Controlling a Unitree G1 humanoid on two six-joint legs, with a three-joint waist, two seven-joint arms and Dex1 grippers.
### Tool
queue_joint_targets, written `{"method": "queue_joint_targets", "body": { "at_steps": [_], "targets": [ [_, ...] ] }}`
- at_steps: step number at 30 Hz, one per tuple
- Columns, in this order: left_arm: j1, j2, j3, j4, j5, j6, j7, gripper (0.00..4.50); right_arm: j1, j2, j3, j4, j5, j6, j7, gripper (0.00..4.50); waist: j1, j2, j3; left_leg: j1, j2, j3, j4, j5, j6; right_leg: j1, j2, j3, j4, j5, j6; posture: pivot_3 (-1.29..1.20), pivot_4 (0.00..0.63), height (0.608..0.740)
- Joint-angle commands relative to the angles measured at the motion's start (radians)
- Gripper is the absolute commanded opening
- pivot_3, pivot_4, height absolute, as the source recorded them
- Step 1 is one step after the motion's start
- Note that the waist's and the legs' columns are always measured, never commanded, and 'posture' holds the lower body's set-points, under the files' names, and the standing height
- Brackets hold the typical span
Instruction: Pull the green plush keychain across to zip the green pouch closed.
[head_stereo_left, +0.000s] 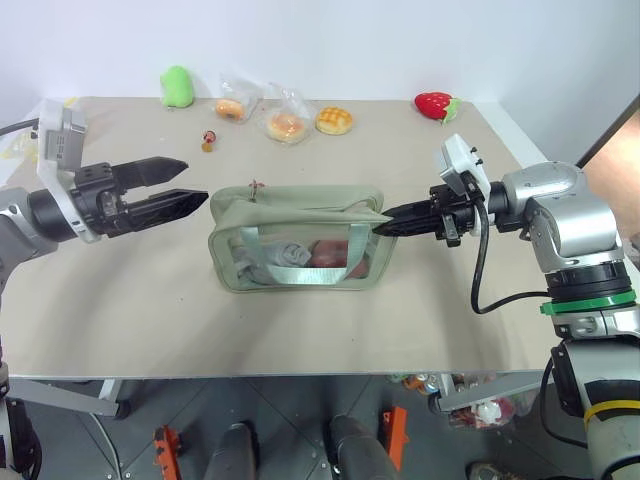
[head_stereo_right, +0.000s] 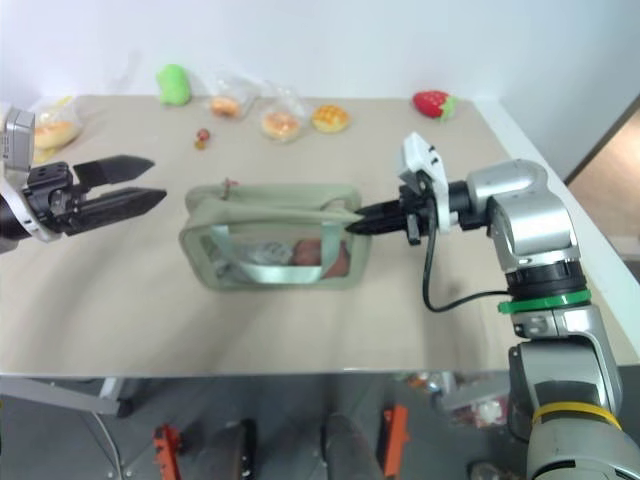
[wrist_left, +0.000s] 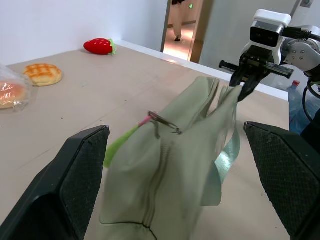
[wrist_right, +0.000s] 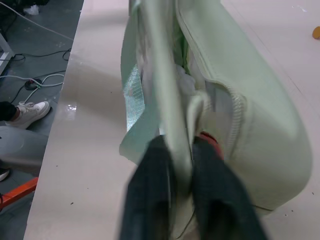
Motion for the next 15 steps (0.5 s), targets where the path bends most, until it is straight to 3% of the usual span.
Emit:
{"method": "queue_joint_targets", "body": {
  "at_steps": [1,8,13,15],
  "targets": [
    [-0.039,0.003,0.008,0.008,0.007,-0.022,0.0,4.5,-0.006,-0.006,-0.026,-0.041,0.025,0.002,-0.009,0.05,0.0,0.0,0.0,0.0,0.0,0.0,0.0,0.0,0.0,0.0,0.0,0.0,0.0,0.0,0.0,0.0,0.15,0.74],
    [-0.11,-0.002,-0.059,0.156,0.088,-0.058,-0.03,4.5,-0.013,0.004,-0.024,-0.04,0.027,-0.005,-0.027,0.05,0.0,0.0,0.0,0.0,0.0,0.0,0.0,0.0,0.0,0.0,0.0,0.0,0.0,0.0,0.0,0.0,0.15,0.74],
    [-0.269,-0.016,-0.158,0.402,0.194,-0.079,-0.083,4.5,-0.013,0.013,-0.02,-0.043,0.02,-0.007,-0.05,0.05,-0.001,0.0,0.0,0.0,0.0,0.0,0.002,0.0,0.0,0.0,0.001,0.0,0.001,0.001,0.0,0.0,0.15,0.74],
    [-0.401,-0.033,-0.207,0.595,0.266,-0.106,-0.116,4.5,-0.002,0.013,-0.02,-0.061,0.021,-0.008,-0.06,0.05,0.001,0.0,0.0,0.0,0.0,0.0,0.002,0.0,0.0,0.0,0.001,0.0,0.001,0.001,0.0,0.0,0.15,0.74]
  ]
}}
